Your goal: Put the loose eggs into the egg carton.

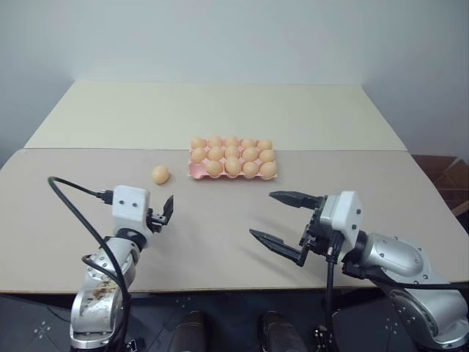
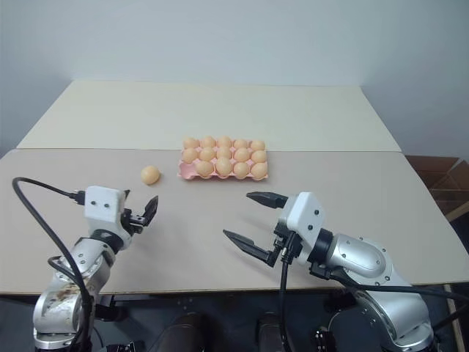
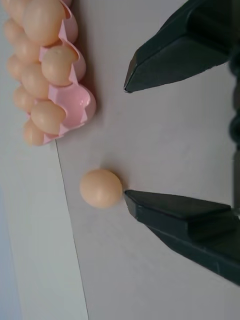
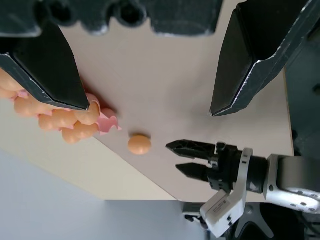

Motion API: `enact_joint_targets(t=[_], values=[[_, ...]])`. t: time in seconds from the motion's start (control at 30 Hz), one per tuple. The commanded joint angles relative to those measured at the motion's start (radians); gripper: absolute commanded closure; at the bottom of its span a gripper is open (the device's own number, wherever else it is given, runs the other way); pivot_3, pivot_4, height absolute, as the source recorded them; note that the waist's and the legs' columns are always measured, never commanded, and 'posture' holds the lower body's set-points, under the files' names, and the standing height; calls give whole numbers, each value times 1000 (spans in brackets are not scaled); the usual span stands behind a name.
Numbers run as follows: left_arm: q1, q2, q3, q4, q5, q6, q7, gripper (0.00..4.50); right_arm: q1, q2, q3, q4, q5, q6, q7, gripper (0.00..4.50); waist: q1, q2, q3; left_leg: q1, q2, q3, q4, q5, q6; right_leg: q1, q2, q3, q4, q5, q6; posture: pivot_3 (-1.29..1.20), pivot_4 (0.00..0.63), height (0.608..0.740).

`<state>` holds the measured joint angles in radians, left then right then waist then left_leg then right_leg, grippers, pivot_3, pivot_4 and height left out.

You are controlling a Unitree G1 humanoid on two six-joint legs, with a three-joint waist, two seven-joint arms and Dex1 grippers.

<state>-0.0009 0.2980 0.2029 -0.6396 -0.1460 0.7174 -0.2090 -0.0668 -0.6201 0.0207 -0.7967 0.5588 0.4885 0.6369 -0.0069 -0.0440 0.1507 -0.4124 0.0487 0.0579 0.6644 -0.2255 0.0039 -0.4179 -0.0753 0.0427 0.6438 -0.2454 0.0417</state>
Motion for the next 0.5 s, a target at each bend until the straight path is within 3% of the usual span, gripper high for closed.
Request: enact_joint_targets(t=[0.03,0.27,0.5], values=[[-43,30,54,9,-26,29,-5,17,-2,-11,-9,-24,-14,-38,20,0,0,0,0,0,0,0,0,0,0,0,0,0,0,0,0,0,150,740],[-239,136,113,195,-94,152,-51,17,-65,7,42,-26,-54,19,-35,0,-1,0,0,1,0,0,0,0,0,0,1,0,0,0,0,0,150,740],[-429,256,80,507,-121,169,-155,17,-177,51,131,-2,-121,98,-121,0,-6,0,0,-1,0,0,0,0,0,-2,1,0,2,0,0,0,150,740]])
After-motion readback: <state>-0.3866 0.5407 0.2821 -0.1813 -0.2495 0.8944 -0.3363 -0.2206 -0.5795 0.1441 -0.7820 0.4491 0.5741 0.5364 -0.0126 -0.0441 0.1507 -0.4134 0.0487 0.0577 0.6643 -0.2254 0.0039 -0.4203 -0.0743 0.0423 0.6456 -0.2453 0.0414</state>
